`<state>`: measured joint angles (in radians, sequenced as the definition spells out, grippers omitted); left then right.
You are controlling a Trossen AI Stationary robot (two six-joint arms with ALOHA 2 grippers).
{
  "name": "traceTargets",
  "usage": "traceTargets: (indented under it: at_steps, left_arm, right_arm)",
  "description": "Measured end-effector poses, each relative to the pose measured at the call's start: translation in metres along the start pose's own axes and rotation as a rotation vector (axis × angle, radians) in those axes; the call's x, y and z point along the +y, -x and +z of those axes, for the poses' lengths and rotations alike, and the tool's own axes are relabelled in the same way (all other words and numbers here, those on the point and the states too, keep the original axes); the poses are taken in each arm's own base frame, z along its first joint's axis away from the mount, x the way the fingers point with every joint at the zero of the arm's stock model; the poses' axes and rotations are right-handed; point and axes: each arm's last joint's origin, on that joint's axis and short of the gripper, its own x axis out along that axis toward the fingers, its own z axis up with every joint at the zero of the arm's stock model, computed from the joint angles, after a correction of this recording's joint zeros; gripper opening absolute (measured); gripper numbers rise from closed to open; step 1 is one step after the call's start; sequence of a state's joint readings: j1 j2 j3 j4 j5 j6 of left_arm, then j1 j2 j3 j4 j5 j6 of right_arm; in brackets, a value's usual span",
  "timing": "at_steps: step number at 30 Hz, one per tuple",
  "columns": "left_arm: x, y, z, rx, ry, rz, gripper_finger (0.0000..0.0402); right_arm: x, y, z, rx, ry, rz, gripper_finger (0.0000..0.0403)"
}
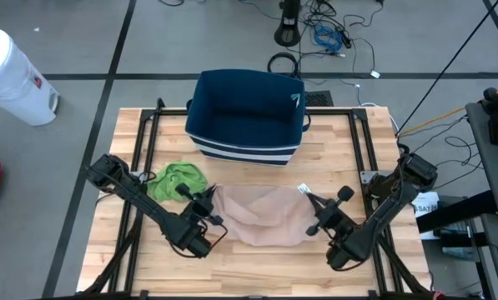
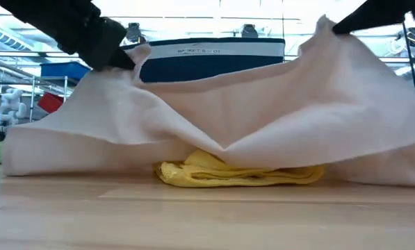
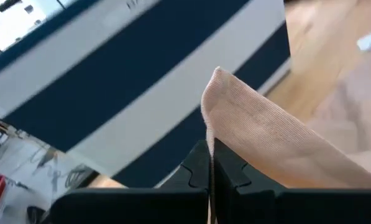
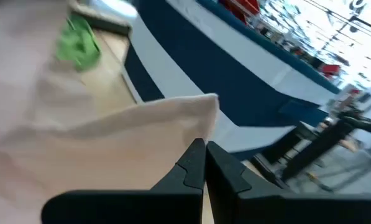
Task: Fold towel
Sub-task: Fold the brown towel
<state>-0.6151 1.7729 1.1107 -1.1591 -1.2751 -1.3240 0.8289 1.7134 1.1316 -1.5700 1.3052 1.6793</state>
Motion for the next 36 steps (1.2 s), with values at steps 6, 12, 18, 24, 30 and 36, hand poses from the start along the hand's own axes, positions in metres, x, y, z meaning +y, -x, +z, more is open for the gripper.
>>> traceTargets:
  at_steps: [6, 12, 18, 24, 30, 36]
  left_arm:
    - [-0.001, 0.003, -0.004, 0.112, -0.027, -0.036, 0.0000]
    - [-0.001, 0.003, -0.006, 0.165, -0.031, -0.048, 0.0000]
    - [-0.001, 0.003, -0.006, 0.181, -0.026, -0.051, 0.0000]
    - [-0.001, 0.003, -0.007, 0.230, -0.009, -0.062, 0.0001]
    - [-0.002, 0.007, -0.010, 0.282, -0.020, -0.088, 0.0027]
    - [-0.003, 0.007, -0.011, 0.317, -0.065, -0.103, 0.0056]
  right_arm:
    - [-0.002, -0.019, 0.002, 0.107, 0.071, -0.069, 0.0000]
    - [-0.004, -0.031, 0.003, 0.164, 0.107, -0.105, 0.0000]
    - [-0.006, -0.042, 0.004, 0.195, 0.116, -0.141, 0.0000]
    - [-0.010, -0.058, 0.005, 0.253, 0.063, -0.197, 0.0000]
    - [-0.008, -0.064, -0.001, 0.499, 0.090, -0.174, 0.0011]
    - [0.004, -0.052, -0.005, 0.617, 0.133, -0.046, 0.0075]
